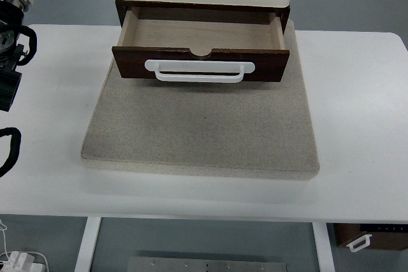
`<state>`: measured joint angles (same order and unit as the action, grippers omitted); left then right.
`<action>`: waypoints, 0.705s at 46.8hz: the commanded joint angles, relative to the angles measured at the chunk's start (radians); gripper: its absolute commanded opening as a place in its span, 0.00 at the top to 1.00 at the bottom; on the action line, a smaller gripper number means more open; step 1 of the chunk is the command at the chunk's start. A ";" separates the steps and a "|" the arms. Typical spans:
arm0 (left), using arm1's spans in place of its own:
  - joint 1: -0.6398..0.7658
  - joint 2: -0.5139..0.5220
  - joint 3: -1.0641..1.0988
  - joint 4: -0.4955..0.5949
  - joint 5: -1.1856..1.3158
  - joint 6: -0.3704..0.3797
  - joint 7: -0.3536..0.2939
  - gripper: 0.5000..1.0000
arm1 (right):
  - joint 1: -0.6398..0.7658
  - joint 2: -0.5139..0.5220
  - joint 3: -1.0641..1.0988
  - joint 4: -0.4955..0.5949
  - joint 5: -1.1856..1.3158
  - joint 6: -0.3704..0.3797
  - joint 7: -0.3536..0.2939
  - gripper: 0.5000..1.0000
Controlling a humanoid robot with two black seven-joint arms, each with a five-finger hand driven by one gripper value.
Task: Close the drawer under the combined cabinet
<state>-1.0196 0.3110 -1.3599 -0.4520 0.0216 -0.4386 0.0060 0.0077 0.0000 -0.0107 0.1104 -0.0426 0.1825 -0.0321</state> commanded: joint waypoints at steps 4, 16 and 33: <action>0.009 0.068 -0.001 -0.126 0.000 0.000 0.000 0.00 | 0.000 0.000 0.000 0.000 0.000 0.000 0.000 0.10; 0.012 0.166 0.001 -0.341 0.001 0.000 0.000 0.00 | 0.000 0.000 0.000 0.000 0.000 0.000 0.000 0.10; 0.007 0.200 0.041 -0.576 0.012 0.015 0.002 0.00 | 0.000 0.000 0.000 0.000 0.000 0.000 0.000 0.10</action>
<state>-1.0112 0.5090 -1.3433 -0.9787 0.0338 -0.4300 0.0073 0.0075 0.0000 -0.0108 0.1104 -0.0426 0.1825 -0.0323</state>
